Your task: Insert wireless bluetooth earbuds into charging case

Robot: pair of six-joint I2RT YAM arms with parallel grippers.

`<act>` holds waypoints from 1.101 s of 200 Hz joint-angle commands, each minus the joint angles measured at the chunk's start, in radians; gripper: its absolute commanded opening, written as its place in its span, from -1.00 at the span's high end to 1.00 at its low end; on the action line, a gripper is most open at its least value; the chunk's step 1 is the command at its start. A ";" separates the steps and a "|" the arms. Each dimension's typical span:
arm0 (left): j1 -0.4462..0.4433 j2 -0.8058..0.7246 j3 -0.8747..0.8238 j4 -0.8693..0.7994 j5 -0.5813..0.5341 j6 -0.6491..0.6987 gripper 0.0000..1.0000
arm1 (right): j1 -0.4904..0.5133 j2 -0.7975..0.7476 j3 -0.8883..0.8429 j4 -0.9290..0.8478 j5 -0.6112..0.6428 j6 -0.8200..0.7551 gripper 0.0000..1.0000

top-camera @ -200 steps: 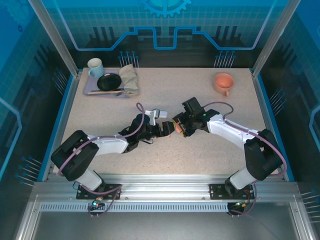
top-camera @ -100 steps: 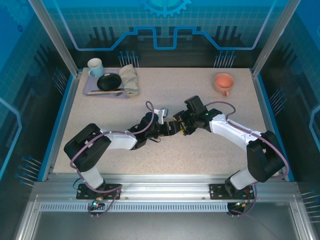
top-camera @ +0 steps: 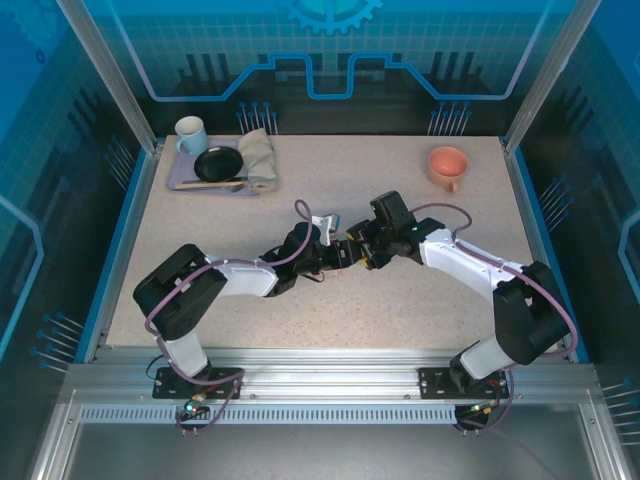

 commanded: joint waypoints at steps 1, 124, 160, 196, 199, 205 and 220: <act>-0.007 0.014 0.033 0.023 -0.028 -0.003 0.32 | -0.013 -0.020 -0.014 0.004 -0.018 0.009 -0.03; 0.062 -0.171 0.014 -0.227 0.109 0.130 0.85 | -0.157 -0.209 -0.018 0.004 0.036 -0.365 -0.66; 0.237 -0.292 0.036 -0.462 0.398 0.276 0.90 | -0.193 -0.288 -0.139 0.319 -0.198 -0.768 -0.64; 0.352 -0.331 0.116 -0.683 0.601 0.390 0.90 | -0.180 -0.316 -0.194 0.439 -0.398 -0.922 -0.63; 0.354 -0.331 0.128 -0.698 0.608 0.403 0.90 | -0.178 -0.315 -0.198 0.449 -0.407 -0.922 -0.63; 0.355 -0.328 0.145 -0.728 0.620 0.415 0.90 | -0.169 -0.310 -0.205 0.470 -0.422 -0.920 -0.63; 0.356 -0.320 0.177 -0.749 0.632 0.420 0.88 | -0.129 -0.282 -0.201 0.499 -0.428 -0.917 -0.62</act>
